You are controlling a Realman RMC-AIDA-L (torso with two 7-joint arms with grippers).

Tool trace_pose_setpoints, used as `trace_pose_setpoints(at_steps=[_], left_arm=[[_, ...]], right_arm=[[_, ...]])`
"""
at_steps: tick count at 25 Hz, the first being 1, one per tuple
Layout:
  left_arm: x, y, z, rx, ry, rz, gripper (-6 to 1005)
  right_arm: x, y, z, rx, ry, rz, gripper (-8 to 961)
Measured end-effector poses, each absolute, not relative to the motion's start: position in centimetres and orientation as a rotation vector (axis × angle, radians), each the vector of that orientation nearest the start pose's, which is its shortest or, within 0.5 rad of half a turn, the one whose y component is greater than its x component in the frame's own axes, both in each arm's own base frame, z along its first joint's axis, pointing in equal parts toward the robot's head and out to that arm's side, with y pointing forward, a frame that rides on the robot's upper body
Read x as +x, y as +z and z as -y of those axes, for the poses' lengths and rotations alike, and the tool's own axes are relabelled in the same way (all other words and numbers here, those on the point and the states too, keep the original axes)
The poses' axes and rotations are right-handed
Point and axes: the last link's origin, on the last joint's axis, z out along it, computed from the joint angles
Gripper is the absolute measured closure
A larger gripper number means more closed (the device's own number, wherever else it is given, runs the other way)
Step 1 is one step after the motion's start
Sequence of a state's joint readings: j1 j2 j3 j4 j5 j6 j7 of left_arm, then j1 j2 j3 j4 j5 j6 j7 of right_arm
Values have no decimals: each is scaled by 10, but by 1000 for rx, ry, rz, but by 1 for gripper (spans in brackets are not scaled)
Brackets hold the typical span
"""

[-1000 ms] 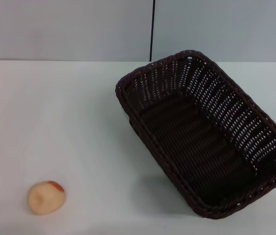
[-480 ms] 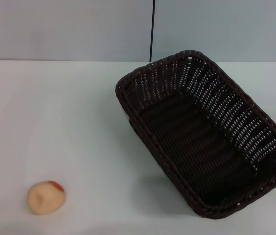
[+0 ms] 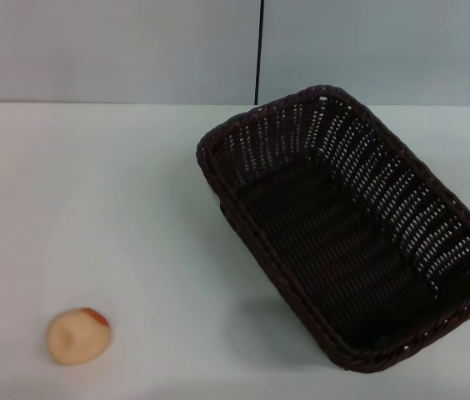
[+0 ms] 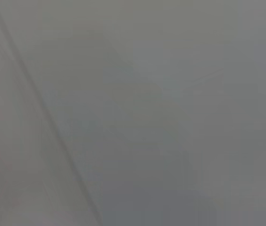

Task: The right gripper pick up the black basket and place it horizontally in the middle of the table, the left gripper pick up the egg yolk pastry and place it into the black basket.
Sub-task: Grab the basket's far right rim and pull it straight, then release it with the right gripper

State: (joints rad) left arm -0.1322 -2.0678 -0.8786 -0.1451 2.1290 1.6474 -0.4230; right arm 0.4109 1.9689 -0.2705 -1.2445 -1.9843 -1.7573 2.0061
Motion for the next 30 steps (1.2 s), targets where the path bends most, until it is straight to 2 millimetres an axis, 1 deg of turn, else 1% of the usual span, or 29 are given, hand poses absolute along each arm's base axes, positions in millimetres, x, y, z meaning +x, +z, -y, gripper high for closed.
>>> trace_pose_setpoints(at_steps=[1, 2, 3, 4, 5, 6, 7, 9, 10, 11, 12, 13, 14, 15, 17, 18, 19, 20, 21, 27, 28, 30], left_arm=[[-377, 54, -209, -1135, -986, 557, 217], [-377, 54, -209, -1135, -991, 562, 218], [-377, 54, -209, -1135, -992, 564, 218], [-378, 54, -209, -1135, -993, 565, 219], [-377, 54, -209, -1135, -993, 565, 220], [-378, 54, -209, -1135, -993, 566, 221], [-378, 54, -209, -1135, -993, 566, 221], [-378, 54, -209, -1135, -993, 566, 223], [-378, 54, -209, -1135, -992, 567, 224], [-378, 53, -209, -1138, -992, 570, 224], [-378, 53, -209, -1140, -991, 571, 225], [-378, 52, -209, -1144, -991, 572, 226], [-378, 52, -209, -1144, -991, 572, 227], [-378, 52, -209, -1144, -991, 572, 227], [-377, 51, -209, -1146, -992, 573, 229], [-377, 51, -209, -1145, -992, 574, 230], [-377, 51, -209, -1145, -992, 574, 230], [-377, 51, -209, -1145, -992, 574, 231], [-377, 51, -209, -1145, -992, 574, 232], [-378, 51, -208, -1143, -990, 576, 236], [-378, 51, -207, -1143, -989, 578, 237], [-378, 51, -207, -1143, -989, 578, 239]], right_arm=[[286, 204, -306, -2153, 750, -926, 359], [278, 206, -310, -2189, 697, -933, 359], [262, 206, -320, -2259, 587, -968, 360], [262, 206, -320, -2259, 587, -968, 360], [248, 202, -332, -2331, 486, -1005, 360], [248, 202, -332, -2331, 486, -1005, 360], [241, 199, -337, -2371, 422, -1029, 360], [230, 187, -349, -2450, 266, -1081, 361], [222, 175, -358, -2499, 130, -1110, 361], [222, 175, -358, -2499, 130, -1110, 361], [219, 168, -362, -2521, 76, -1114, 361], [213, 155, -369, -2563, 10, -1106, 361], [213, 155, -369, -2563, 10, -1106, 361], [211, 149, -372, -2578, -7, -1102, 362], [207, 134, -377, -2614, -49, -1097, 362], [206, 122, -381, -2637, -79, -1098, 362], [206, 122, -381, -2637, -79, -1098, 362], [207, 111, -384, -2652, -102, -1106, 362], [207, 111, -384, -2652, -102, -1106, 363], [212, 82, -389, -2682, -124, -1166, 364], [213, 72, -389, -2687, -130, -1172, 364], [213, 65, -390, -2689, -145, -1169, 364]])
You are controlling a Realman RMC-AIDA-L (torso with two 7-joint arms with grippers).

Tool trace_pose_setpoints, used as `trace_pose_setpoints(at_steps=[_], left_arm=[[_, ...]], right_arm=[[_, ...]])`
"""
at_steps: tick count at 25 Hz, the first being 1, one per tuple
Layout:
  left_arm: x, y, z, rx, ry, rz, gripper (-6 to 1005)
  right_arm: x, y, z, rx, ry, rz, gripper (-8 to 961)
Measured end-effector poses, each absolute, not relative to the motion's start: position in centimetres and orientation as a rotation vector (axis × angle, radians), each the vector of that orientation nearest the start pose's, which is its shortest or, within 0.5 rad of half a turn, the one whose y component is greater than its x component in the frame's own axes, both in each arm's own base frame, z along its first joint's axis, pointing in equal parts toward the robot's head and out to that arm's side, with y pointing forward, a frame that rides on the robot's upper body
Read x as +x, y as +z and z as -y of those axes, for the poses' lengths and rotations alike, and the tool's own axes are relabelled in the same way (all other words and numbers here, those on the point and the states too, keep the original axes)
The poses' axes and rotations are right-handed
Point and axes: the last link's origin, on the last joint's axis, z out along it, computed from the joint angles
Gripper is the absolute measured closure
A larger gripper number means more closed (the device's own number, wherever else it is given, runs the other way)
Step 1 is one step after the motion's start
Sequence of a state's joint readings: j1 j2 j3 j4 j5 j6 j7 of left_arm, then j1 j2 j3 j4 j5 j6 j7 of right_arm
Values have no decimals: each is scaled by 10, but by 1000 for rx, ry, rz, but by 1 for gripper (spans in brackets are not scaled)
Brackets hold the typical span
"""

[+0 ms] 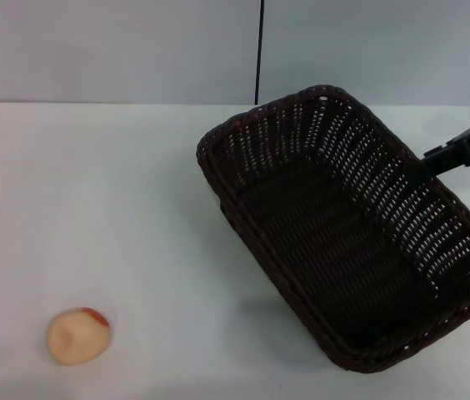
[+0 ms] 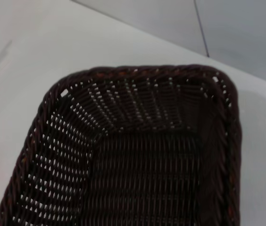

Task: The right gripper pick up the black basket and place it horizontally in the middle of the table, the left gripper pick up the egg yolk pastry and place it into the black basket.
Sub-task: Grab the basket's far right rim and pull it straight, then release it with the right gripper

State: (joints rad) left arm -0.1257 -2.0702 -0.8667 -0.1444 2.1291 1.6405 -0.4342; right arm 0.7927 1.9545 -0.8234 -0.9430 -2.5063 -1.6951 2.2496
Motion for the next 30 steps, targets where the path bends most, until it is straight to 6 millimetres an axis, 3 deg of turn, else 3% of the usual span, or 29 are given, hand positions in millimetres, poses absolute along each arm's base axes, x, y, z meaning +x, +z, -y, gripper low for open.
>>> trace_pose_setpoints(at_steps=[21, 25, 30], left_arm=[[-378, 50, -207, -1143, -986, 582, 254], [-379, 50, -206, -1142, -984, 583, 257], [-380, 50, -205, -1140, -980, 587, 261]], right_arm=[[223, 31, -391, -2688, -236, -1174, 486], [227, 29, -390, -2672, -251, -1175, 720], [230, 31, -390, -2658, -238, -1178, 773]])
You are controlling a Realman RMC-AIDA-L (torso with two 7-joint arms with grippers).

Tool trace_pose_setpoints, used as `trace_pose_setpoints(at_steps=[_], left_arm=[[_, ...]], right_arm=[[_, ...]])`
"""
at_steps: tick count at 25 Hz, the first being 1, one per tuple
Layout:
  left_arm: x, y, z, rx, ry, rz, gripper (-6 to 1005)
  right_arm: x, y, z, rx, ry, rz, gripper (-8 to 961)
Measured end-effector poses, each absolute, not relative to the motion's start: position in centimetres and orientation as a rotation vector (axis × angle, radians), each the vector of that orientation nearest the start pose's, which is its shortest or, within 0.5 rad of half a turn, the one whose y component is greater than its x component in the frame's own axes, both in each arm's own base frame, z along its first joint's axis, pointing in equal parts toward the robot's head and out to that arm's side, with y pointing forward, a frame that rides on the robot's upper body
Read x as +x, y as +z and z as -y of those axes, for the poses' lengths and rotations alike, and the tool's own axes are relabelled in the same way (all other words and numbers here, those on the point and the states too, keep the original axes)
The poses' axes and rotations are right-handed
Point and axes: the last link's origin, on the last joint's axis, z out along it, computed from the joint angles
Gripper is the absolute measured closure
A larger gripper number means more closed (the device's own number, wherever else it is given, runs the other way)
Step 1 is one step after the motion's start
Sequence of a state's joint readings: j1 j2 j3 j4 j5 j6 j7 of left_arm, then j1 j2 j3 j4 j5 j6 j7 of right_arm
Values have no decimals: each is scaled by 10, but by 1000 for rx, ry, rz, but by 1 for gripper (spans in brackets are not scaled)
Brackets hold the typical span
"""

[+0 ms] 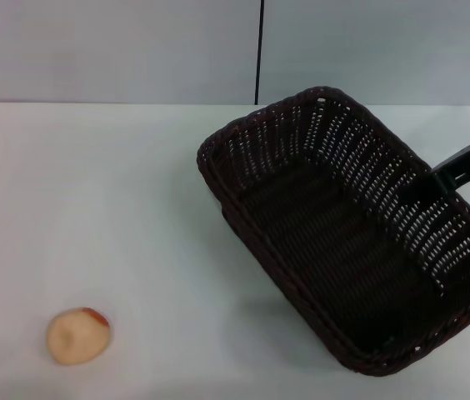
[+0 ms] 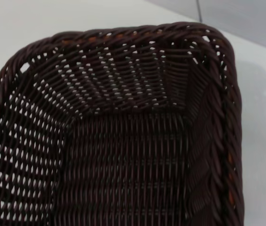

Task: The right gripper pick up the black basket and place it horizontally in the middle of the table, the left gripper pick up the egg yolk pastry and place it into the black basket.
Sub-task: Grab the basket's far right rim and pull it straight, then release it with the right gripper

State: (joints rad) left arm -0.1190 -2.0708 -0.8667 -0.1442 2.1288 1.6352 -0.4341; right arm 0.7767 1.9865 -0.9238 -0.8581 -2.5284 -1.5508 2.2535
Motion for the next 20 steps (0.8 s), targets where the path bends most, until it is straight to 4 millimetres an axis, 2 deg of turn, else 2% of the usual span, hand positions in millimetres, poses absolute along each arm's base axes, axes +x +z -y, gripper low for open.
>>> trace_pose_setpoints(at_steps=[4, 11, 13, 14, 15, 19, 20], left_arm=[[-380, 50, -204, -1139, -979, 587, 264], [-381, 51, -204, -1135, -977, 588, 269], [-381, 51, -204, -1134, -976, 588, 271], [-381, 51, -204, -1134, -976, 588, 271], [-381, 51, -204, -1134, -976, 588, 272], [-381, 51, -204, -1135, -977, 588, 275], [-381, 50, -204, -1136, -978, 587, 276]], right_arm=[[230, 37, -391, -2640, -165, -1178, 815], [225, 54, -390, -2639, 58, -1143, 820], [221, 67, -391, -2643, 172, -1105, 820], [221, 67, -391, -2643, 172, -1105, 820], [216, 76, -391, -2665, 236, -1064, 820], [207, 92, -391, -2713, 285, -979, 819], [198, 104, -393, -2749, 269, -902, 819]])
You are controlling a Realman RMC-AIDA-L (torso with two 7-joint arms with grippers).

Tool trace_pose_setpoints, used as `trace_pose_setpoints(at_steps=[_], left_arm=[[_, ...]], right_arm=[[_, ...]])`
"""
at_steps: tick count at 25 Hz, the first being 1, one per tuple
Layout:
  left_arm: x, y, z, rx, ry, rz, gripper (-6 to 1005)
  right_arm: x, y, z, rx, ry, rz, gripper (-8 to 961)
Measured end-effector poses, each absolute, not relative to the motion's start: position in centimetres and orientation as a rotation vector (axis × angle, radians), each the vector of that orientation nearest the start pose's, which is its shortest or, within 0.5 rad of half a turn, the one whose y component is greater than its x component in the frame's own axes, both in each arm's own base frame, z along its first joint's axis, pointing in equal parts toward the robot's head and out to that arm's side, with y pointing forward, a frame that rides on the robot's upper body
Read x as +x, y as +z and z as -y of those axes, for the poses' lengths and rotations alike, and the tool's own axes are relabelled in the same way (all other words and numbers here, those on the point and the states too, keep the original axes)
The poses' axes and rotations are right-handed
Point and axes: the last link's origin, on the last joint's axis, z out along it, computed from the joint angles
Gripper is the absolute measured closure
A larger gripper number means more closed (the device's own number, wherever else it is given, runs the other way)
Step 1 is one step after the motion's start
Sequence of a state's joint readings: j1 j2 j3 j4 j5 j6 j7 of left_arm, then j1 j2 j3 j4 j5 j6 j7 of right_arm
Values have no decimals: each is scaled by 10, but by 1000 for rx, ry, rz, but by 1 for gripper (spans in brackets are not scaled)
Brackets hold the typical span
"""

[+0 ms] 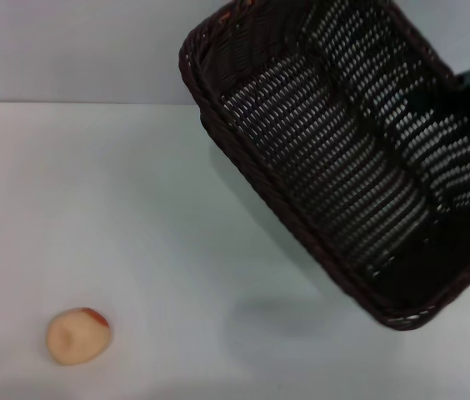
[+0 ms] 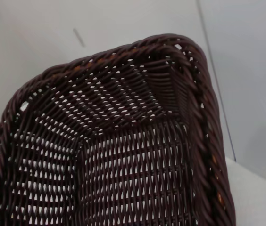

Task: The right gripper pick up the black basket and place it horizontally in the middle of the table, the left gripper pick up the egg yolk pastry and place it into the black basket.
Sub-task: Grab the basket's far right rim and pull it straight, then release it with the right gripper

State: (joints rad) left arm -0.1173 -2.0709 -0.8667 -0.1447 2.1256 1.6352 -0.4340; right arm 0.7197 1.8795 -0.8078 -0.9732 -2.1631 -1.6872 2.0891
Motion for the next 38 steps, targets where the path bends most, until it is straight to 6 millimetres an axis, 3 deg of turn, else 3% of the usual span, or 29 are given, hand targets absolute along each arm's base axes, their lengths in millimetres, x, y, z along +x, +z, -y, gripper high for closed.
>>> trace_pose_setpoints(at_steps=[2, 5, 11, 24, 38], left_arm=[[-379, 50, -206, -1140, -982, 586, 277], [-379, 50, -206, -1141, -984, 584, 280], [-378, 47, -209, -1161, -981, 592, 284], [-376, 39, -210, -1199, -977, 615, 294], [-375, 35, -210, -1220, -981, 628, 304]], right_arm=[[194, 109, -395, -2761, 253, -862, 819], [176, 123, -399, -2844, 175, -606, 819], [160, 123, -407, -2888, 96, -356, 819], [130, 45, -415, -2966, -50, 76, 820], [114, 14, -414, -3059, -141, 194, 820]])
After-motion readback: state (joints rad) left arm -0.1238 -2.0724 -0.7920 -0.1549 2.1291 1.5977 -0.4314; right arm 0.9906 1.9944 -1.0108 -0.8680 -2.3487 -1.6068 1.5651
